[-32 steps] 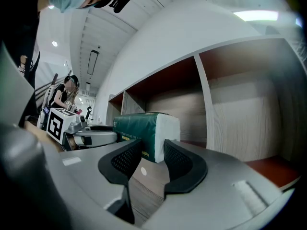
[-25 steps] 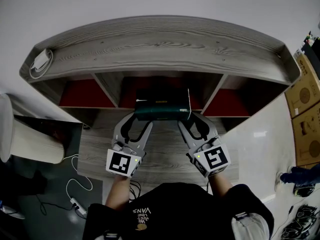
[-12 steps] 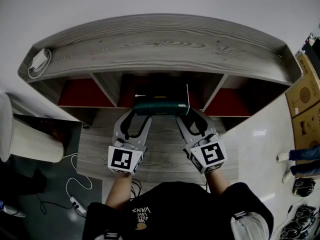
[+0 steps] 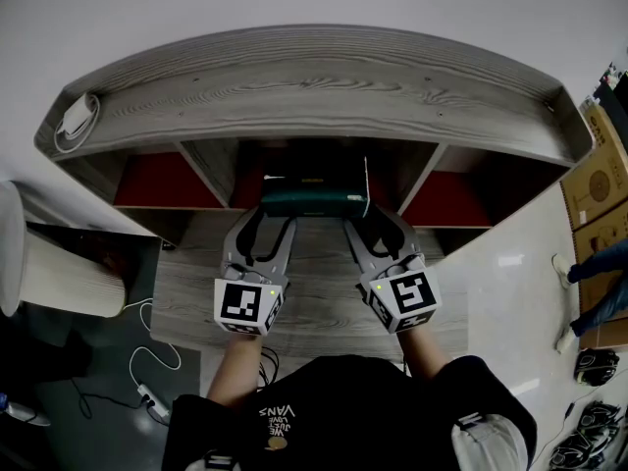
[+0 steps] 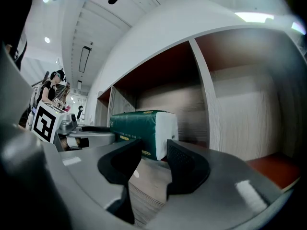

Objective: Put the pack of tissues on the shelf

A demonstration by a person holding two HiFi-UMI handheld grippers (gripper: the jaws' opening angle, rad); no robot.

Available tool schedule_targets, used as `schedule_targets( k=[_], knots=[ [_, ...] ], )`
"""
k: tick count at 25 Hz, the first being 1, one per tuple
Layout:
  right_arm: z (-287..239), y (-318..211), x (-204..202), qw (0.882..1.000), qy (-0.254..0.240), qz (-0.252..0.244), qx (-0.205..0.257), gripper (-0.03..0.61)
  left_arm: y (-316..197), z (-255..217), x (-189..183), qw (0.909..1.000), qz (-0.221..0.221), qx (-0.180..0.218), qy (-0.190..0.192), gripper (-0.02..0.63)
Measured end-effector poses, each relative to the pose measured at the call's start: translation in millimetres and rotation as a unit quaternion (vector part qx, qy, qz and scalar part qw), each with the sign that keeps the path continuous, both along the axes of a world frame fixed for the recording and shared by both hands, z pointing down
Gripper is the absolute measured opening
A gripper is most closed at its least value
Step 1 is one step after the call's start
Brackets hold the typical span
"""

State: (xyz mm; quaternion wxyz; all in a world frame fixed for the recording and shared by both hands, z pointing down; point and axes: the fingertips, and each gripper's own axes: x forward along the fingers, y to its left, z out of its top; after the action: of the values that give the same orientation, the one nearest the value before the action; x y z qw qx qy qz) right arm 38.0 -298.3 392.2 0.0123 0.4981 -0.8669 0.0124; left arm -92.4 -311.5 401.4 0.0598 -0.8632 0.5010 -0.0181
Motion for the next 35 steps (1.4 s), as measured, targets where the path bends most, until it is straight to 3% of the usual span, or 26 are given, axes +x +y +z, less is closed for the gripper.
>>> schedule_targets(
  k=[12, 20, 21, 25, 30, 35],
  knots=[
    [-1.2, 6.2, 9.9, 1.0, -0.008, 0.022, 0.013, 0.147, 6.0, 8.7, -9.9, 0.9996, -0.017, -0.019, 0.015, 0.232],
    [-16.9, 28.2, 1.9, 0.999, 0.007, 0.006, 0.04, 0.144, 22.2, -4.6, -10.0, 0.9996, -0.015, 0.007, 0.023, 0.226],
    [-18.2, 29.6, 0.6, 0.999, 0.006, 0.004, 0.043, 0.144, 23.4, -6.7, -8.9, 0.9996, -0.014, 0.01, 0.023, 0.214],
    [-22.4, 31.7, -3.2, 0.999, 0.002, -0.005, 0.054, 0.032, 25.0, -12.8, -4.4, 0.9996, -0.01, 0.019, 0.019, 0.156],
    [-22.6, 26.5, -3.3, 0.999, 0.017, 0.0, 0.047, 0.003, 21.6, -15.0, 1.7, 0.9997, -0.004, 0.021, 0.013, 0.058],
    [-20.4, 18.3, -2.8, 0.999, 0.027, 0.007, 0.042, 0.003, 14.7, -14.0, 3.6, 0.9998, -0.003, 0.017, 0.011, 0.052]
  ],
)
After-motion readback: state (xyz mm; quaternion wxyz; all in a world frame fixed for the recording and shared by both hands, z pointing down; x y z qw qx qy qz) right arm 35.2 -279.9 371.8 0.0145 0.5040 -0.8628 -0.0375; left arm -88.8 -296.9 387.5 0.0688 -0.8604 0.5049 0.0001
